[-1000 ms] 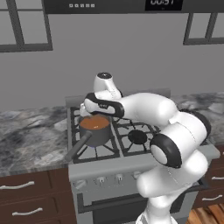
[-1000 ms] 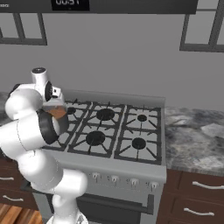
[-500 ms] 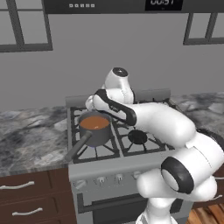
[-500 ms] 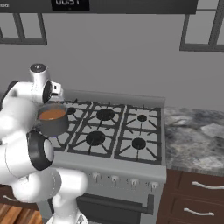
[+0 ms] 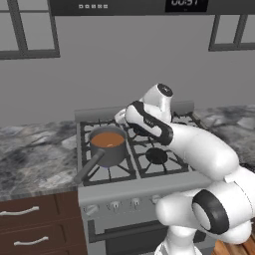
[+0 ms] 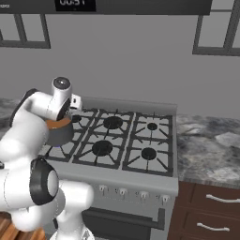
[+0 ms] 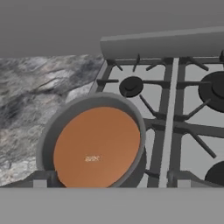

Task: Pick up the sugar cube(s) and place them in the saucepan with hot chocolate.

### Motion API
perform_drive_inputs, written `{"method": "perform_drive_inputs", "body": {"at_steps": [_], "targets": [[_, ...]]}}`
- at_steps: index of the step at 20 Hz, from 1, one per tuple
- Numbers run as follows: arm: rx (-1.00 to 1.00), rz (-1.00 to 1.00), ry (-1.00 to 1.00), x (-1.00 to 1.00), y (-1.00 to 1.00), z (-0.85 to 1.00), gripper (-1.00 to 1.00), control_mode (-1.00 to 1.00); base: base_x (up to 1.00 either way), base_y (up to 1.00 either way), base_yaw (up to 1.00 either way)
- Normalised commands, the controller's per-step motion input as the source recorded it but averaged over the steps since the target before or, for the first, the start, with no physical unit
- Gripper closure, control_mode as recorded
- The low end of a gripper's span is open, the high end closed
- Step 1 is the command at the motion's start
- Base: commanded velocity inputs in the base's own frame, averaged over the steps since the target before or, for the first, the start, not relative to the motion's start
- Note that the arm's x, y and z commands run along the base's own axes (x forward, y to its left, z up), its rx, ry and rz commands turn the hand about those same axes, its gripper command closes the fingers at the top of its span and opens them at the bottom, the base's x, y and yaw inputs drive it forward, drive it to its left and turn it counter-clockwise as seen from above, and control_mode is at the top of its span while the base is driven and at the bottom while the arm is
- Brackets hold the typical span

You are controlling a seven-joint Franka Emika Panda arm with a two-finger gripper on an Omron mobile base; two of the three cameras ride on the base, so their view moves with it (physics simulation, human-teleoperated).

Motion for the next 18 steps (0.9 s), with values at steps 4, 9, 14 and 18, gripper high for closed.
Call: {"method": "perform_drive_inputs", "body": {"at_steps": [4, 9, 14, 18], "targets": [[0.04, -0.05, 0.0, -0.03, -0.47, 0.0, -1.0, -1.0, 0.0, 0.0, 0.0], [0.0, -0.04, -0.01, -0.07, -0.23, 0.0, -1.0, -1.0, 0.0, 0.0, 0.0], [0.0, -0.04, -0.08, -0.37, -0.24, 0.0, -1.0, -1.0, 0.0, 0.0, 0.0], [-0.02, -0.03, -0.08, -0.37, -0.23, 0.02, -1.0, -1.0, 0.0, 0.0, 0.0]]}}
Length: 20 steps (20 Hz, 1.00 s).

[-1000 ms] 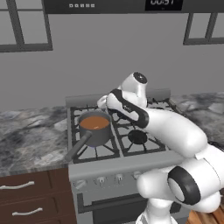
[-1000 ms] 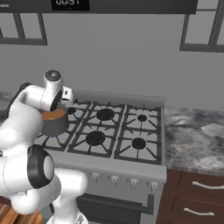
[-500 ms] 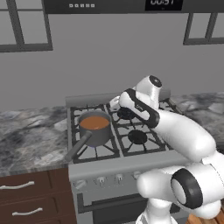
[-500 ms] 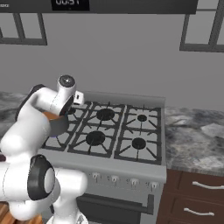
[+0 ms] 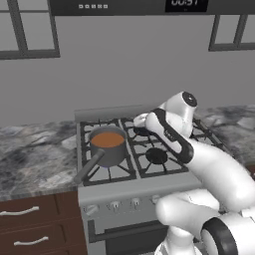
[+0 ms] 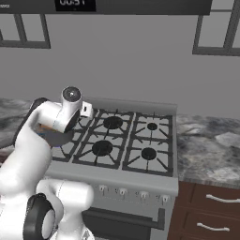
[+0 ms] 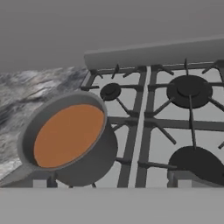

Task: Pick up the sugar cube(s) and place them in the saucepan with hot chocolate.

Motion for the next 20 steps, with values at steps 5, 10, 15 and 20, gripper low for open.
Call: {"method": "perform_drive_inputs", "body": {"at_steps": [5, 10, 15, 20], "targets": [[-0.08, -0.03, -0.1, -0.43, -0.16, 0.22, -1.0, -1.0, 0.0, 0.0, 0.0], [-0.18, 0.0, -0.01, -0.73, -0.09, 0.33, -1.0, -1.0, 0.0, 0.0, 0.0], [-0.15, 0.0, -0.05, -0.77, -0.22, 0.36, -1.0, -1.0, 0.0, 0.0, 0.0], [-0.01, -0.02, -0.16, -0.75, -0.23, 0.53, -1.0, -1.0, 0.0, 0.0, 0.0]]}}
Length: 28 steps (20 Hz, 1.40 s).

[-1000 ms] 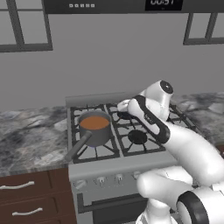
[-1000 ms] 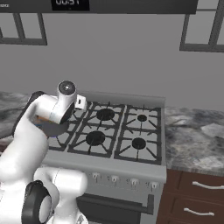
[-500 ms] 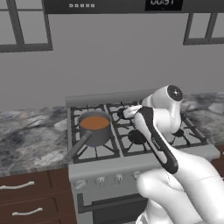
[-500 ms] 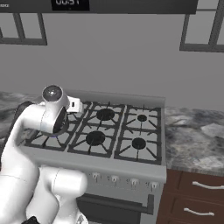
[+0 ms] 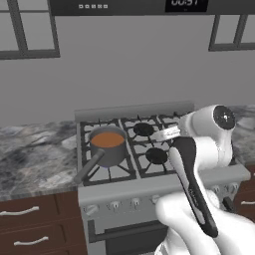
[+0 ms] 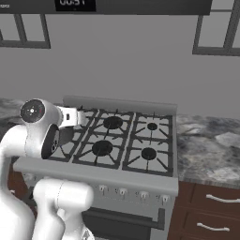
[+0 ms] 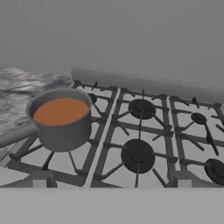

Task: Pick up the sugar cube(s) and place them in the saucepan with hot chocolate.

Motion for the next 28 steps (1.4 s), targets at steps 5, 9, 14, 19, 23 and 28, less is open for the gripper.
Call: {"method": "perform_drive_inputs", "body": {"at_steps": [5, 9, 14, 19, 23, 28], "targets": [[-0.02, -0.12, -0.1, -0.43, -0.36, 0.48, -1.0, -1.0, 0.0, 0.0, 0.0], [-0.03, -0.19, 0.0, -0.09, -0.54, 0.07, -1.0, -1.0, 0.0, 0.0, 0.0], [0.01, -0.07, 0.11, 0.0, -0.52, -0.06, -1.0, -1.0, 0.0, 0.0, 0.0], [0.0, 0.0, 0.27, 0.09, -0.25, 0.0, -1.0, -1.0, 0.0, 0.0, 0.0], [0.0, 0.0, 0.35, 0.03, -0.11, 0.01, -1.0, -1.0, 0.0, 0.0, 0.0], [0.04, 0.0, 0.19, -0.3, -0.09, 0.0, -1.0, -1.0, 0.0, 0.0, 0.0]]}}
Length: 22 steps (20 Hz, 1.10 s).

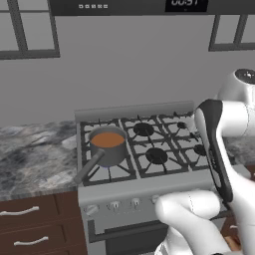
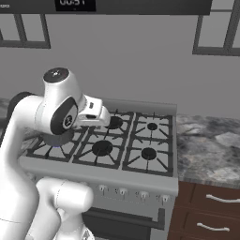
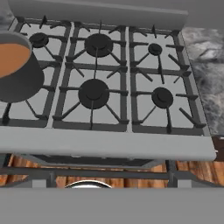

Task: Pick up the sugar cube(s) and place them in the saucepan with hot chocolate.

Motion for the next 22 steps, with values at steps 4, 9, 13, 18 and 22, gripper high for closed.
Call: {"method": "perform_drive_inputs", "body": {"at_steps": [4, 9, 13, 18, 22], "targets": [[0.04, 0.0, 0.14, -0.62, -0.01, 0.0, -1.0, -1.0, 0.0, 0.0, 0.0], [0.0, 0.0, 0.2, -0.17, 0.0, 0.0, -1.0, -1.0, 0.0, 0.0, 0.0], [0.0, 0.0, 0.07, -0.18, 0.0, 0.0, -1.0, -1.0, 0.0, 0.0, 0.0], [0.02, 0.0, -0.04, -0.36, 0.0, -0.05, -1.0, -1.0, 0.0, 0.0, 0.0], [0.04, 0.0, -0.02, -0.33, 0.0, -0.21, -1.0, -1.0, 0.0, 0.0, 0.0]]}}
